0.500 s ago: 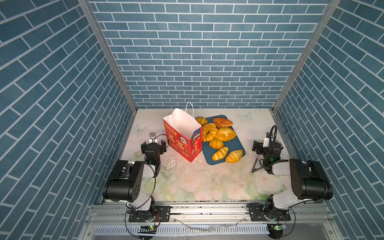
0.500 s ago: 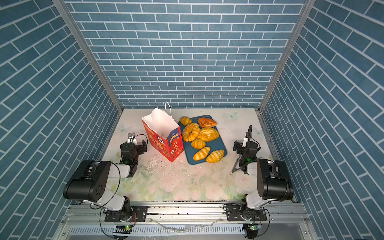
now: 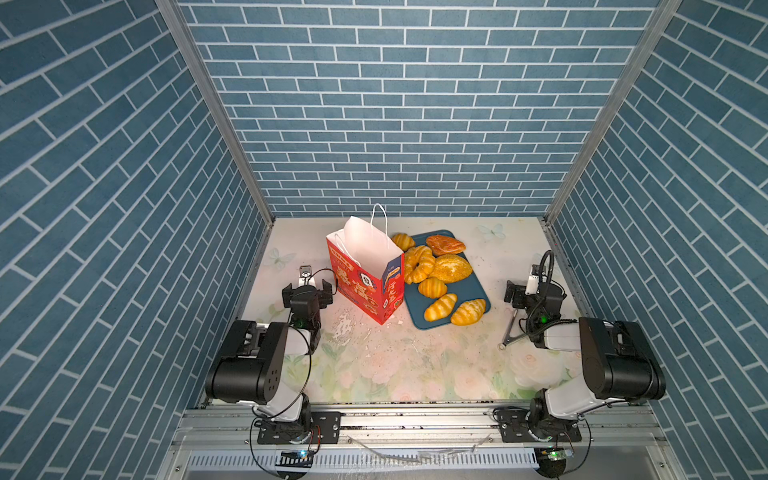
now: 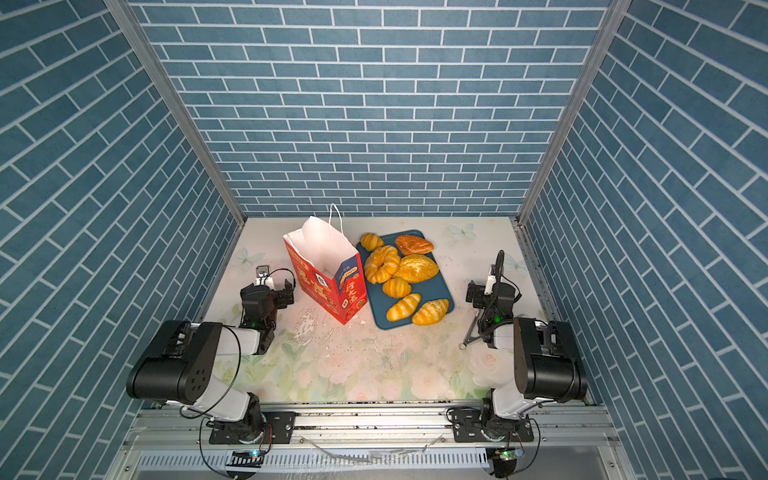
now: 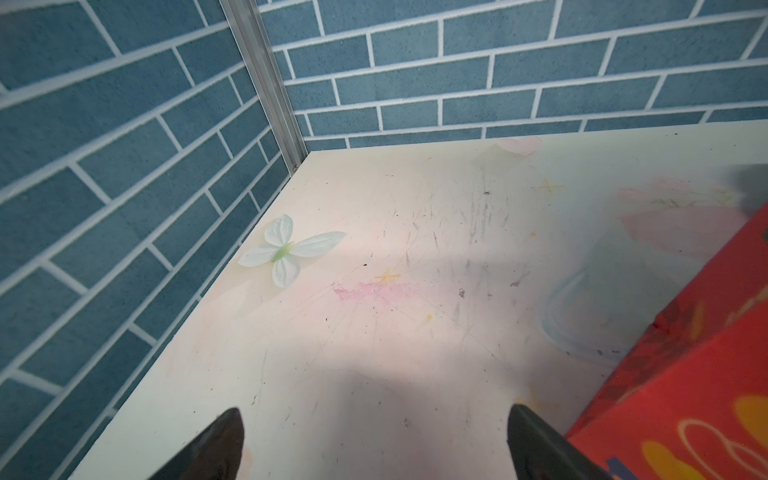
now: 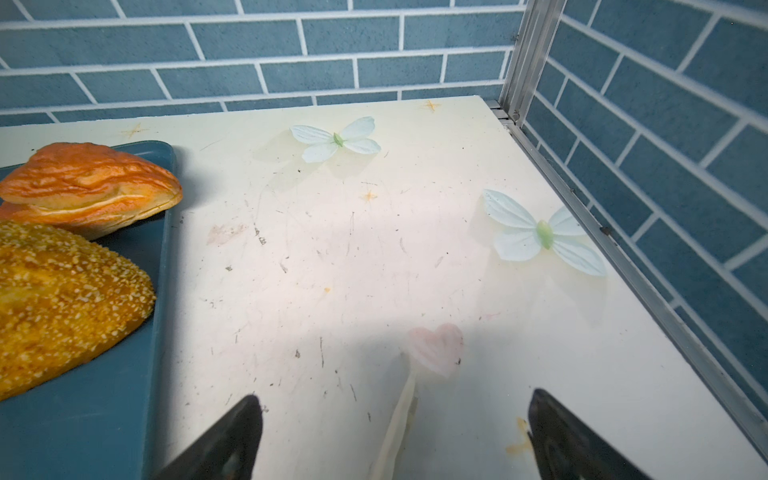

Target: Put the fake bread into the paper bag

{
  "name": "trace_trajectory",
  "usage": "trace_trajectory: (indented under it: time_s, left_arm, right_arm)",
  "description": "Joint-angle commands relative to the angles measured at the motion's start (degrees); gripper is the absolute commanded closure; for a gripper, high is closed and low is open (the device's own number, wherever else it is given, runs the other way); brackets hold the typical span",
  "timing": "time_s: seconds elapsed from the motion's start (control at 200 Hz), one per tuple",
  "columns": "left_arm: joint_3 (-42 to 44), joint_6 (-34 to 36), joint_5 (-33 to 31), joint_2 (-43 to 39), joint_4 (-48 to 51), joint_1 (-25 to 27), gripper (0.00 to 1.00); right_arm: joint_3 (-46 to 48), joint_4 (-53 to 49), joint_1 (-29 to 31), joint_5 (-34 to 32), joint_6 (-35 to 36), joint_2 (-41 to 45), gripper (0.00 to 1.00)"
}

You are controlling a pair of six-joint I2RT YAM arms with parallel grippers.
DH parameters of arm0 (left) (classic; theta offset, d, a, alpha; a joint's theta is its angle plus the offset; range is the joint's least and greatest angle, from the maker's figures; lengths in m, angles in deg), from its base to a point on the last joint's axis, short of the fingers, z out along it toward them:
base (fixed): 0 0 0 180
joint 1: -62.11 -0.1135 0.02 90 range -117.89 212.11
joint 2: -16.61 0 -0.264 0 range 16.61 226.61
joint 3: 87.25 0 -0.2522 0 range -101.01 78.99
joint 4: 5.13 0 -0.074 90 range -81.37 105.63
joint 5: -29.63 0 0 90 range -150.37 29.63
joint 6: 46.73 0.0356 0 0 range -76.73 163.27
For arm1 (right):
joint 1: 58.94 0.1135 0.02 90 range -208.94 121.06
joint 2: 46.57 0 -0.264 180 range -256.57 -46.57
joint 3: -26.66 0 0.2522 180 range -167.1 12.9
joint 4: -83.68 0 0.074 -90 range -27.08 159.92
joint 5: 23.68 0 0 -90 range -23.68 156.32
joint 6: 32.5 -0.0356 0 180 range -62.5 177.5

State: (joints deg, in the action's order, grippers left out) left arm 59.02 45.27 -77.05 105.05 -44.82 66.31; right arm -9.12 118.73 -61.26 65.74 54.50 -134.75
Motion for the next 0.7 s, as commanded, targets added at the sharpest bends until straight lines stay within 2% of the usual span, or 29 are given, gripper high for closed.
trace_trajectory:
  time_s: [0.0, 0.535, 0.695]
  left_arm:
    - [-0.79, 0.11, -0.38, -0.56, 0.73, 0.2, 0.01]
    - [-0.52, 0.05, -1.2, -0.88, 0.2, 0.21, 0.0]
    - [-0.89, -0.49, -3.59, -5.37, 4.57, 0.62, 0.01]
  right_arm:
    - [-0.77, 0.63, -0.34, 0.5, 0.12, -0.28, 0.01]
    - [1.24, 3.75, -0.35, -1.5, -0.15, 0.83, 0.01]
    - [0.04, -3.68, 0.03, -2.17, 0.19, 6.71, 0.02]
